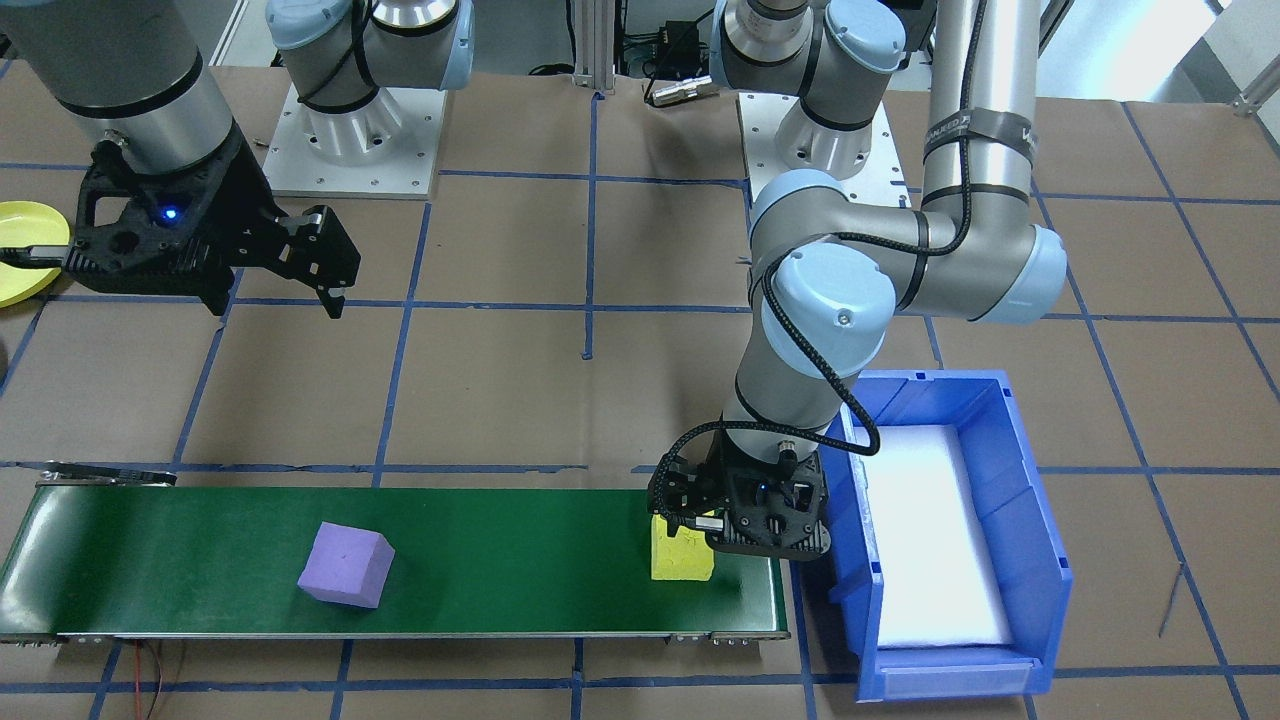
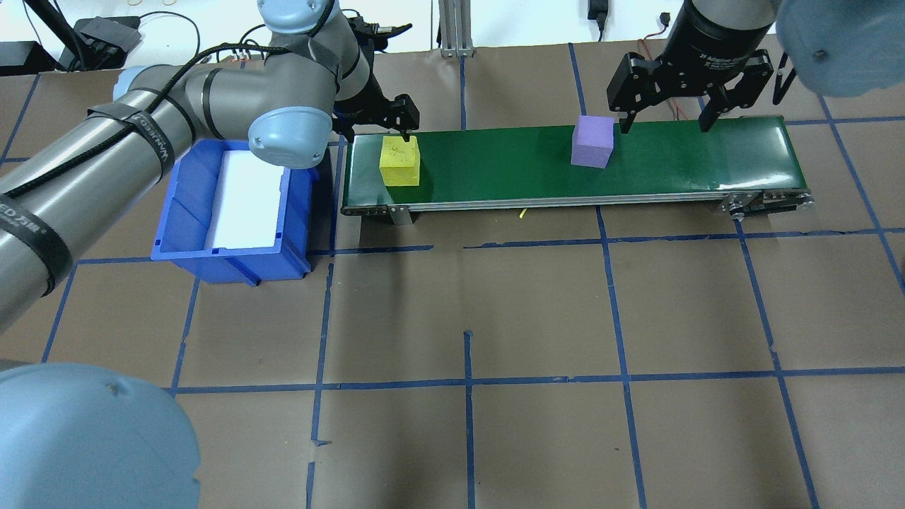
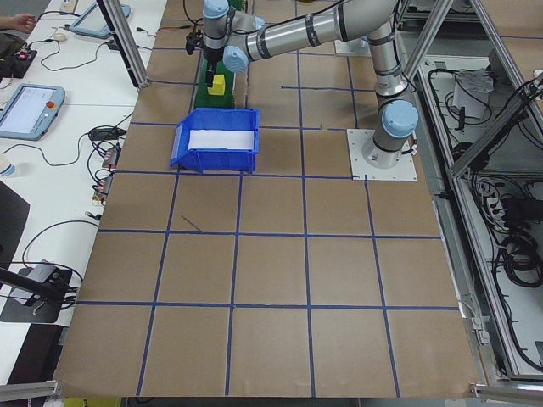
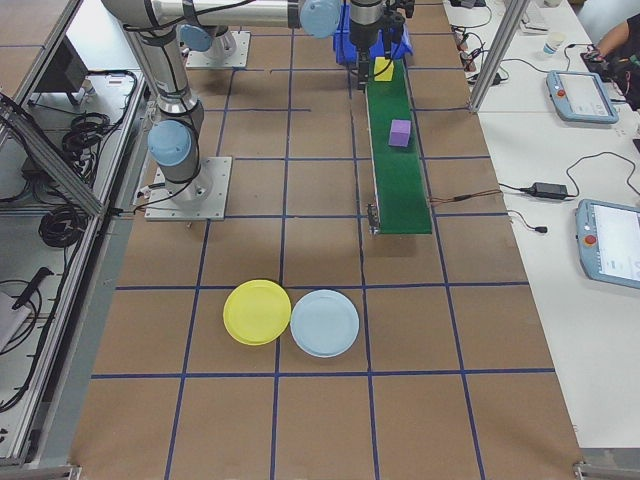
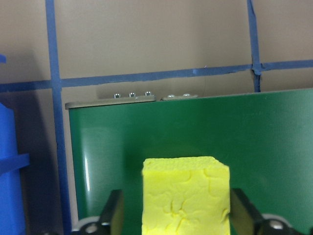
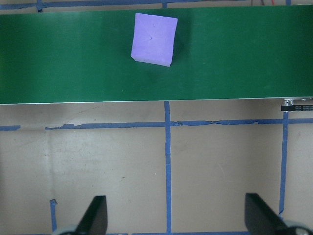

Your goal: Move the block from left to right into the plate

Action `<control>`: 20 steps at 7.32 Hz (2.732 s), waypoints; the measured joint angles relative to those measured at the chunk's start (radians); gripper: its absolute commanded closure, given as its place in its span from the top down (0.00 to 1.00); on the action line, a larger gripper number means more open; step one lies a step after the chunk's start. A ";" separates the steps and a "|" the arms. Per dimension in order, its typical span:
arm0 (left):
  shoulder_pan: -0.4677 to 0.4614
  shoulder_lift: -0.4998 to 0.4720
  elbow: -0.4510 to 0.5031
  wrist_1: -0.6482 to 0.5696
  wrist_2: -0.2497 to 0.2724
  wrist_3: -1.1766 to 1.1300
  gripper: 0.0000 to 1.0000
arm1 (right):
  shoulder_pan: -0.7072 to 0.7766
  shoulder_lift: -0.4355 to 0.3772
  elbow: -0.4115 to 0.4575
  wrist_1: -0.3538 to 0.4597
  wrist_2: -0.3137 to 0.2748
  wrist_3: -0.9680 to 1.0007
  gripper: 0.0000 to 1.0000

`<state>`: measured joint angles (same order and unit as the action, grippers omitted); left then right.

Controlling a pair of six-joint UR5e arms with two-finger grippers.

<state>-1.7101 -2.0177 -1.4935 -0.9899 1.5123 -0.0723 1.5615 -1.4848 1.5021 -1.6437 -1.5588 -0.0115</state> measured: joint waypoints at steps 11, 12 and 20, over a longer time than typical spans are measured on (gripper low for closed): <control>0.133 0.472 0.003 -0.671 0.108 0.035 1.00 | -0.155 0.415 -0.068 -0.459 0.061 -0.080 0.99; 0.150 0.475 0.000 -0.663 0.108 0.064 1.00 | -0.159 0.430 -0.067 -0.459 0.076 -0.048 0.96; 0.157 0.487 0.000 -0.659 0.109 0.093 1.00 | -0.437 0.436 -0.035 -0.397 0.073 -0.201 0.30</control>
<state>-1.5527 -1.5310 -1.4934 -1.6490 1.6217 0.0210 1.1241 -1.0488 1.4670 -2.0408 -1.4859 -0.2128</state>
